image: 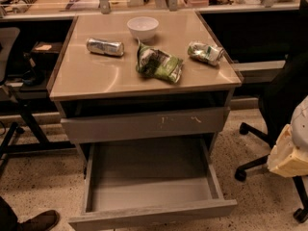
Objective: Close middle drawer
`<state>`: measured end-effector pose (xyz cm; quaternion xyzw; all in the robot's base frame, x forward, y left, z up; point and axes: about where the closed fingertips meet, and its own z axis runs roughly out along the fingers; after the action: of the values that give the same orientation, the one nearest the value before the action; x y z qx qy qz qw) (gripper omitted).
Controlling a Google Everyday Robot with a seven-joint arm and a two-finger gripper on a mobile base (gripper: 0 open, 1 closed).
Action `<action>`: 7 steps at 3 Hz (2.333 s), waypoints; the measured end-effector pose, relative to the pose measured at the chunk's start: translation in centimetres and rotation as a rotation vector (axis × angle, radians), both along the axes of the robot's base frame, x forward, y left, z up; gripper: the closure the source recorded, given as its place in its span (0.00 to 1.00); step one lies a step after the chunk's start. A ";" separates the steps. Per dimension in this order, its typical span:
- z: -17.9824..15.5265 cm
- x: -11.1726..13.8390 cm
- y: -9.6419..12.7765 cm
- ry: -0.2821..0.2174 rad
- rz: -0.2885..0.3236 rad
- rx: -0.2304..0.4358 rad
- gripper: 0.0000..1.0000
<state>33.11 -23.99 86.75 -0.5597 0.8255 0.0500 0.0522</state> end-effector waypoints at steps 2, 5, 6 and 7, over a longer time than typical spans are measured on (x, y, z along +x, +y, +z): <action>-5.8 -2.1 1.1 0.069 -0.011 0.015 1.00; -15.3 -6.9 1.8 0.242 -0.024 0.029 1.00; -18.3 -7.4 2.6 0.242 -0.022 0.041 1.00; -24.8 -6.8 2.7 0.250 -0.075 0.063 1.00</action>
Offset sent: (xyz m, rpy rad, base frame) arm -0.0972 0.0246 -0.2055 -0.0193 0.3635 -0.0152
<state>26.27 -21.33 61.90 -0.5160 0.8440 0.1431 -0.0317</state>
